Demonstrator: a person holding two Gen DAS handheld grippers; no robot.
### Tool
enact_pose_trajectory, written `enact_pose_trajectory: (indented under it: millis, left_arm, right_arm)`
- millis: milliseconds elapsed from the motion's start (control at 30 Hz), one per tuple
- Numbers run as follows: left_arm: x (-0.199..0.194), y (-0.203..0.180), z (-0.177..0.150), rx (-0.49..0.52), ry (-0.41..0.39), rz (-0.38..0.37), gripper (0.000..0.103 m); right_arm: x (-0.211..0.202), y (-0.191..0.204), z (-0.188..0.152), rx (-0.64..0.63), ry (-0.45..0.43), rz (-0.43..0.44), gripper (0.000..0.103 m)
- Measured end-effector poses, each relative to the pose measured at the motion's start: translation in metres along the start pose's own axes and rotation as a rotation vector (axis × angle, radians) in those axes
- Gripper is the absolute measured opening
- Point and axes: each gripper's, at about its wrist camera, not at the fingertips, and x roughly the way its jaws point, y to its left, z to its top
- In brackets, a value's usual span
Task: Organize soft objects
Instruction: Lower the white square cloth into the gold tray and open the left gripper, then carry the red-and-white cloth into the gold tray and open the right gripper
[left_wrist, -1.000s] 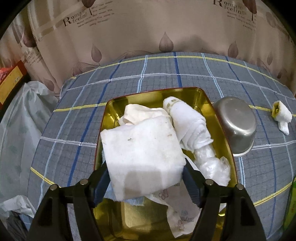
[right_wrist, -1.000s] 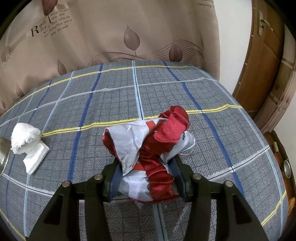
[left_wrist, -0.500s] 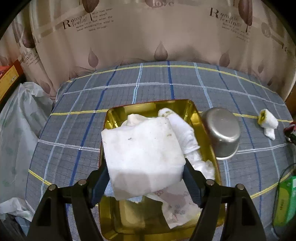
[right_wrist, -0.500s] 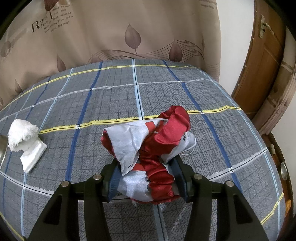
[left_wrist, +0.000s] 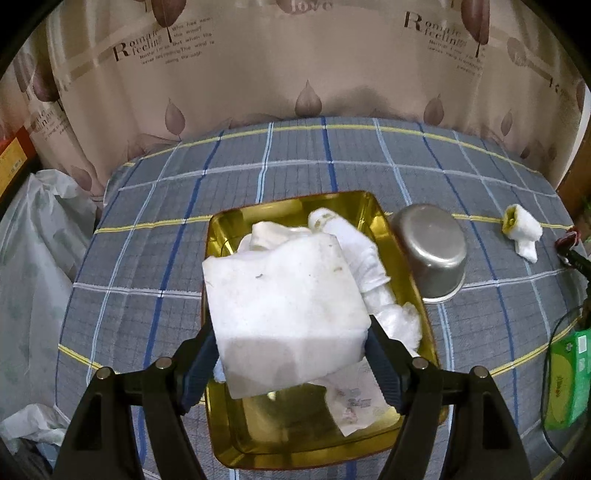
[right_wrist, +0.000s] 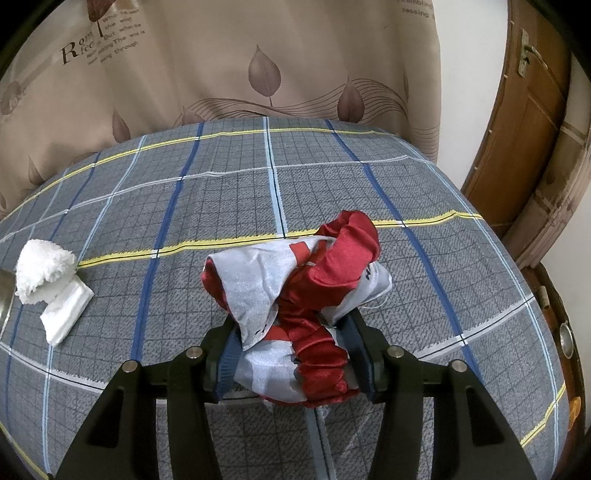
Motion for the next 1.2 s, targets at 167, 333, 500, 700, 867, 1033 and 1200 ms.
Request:
enact_pose_trajectory:
  millis: [167, 333, 500, 700, 867, 1033, 1200]
  left_arm:
    - [0.01, 0.004, 0.002, -0.027, 0.017, -0.014, 0.076]
    - [0.012, 0.016, 0.01, -0.082, 0.019, -0.044, 0.076]
    - [0.014, 0.02, 0.015, -0.097, 0.034, -0.073, 0.078]
    - [0.026, 0.019, 0.017, -0.102, 0.061, -0.103, 0.078]
    - [0.033, 0.017, 0.015, -0.086, 0.078, -0.117, 0.083]
    - [0.031, 0.019, 0.013, -0.072, 0.076, -0.094, 0.083]
    - [0.024, 0.02, 0.009, -0.054, 0.07, -0.041, 0.083]
  right_arm:
    - [0.0, 0.0, 0.0, 0.001, 0.001, -0.002, 0.05]
    - [0.0, -0.001, -0.001, 0.003, 0.002, -0.007, 0.052]
    - [0.001, -0.004, -0.001, 0.017, 0.007, -0.007, 0.056]
    - [0.003, -0.008, -0.001, 0.04, 0.016, 0.003, 0.061]
    - [0.003, -0.007, -0.001, 0.042, 0.017, 0.003, 0.061]
    - [0.003, -0.008, -0.001, 0.041, 0.016, 0.003, 0.061]
    - [0.001, -0.005, 0.0, 0.026, 0.004, 0.003, 0.056]
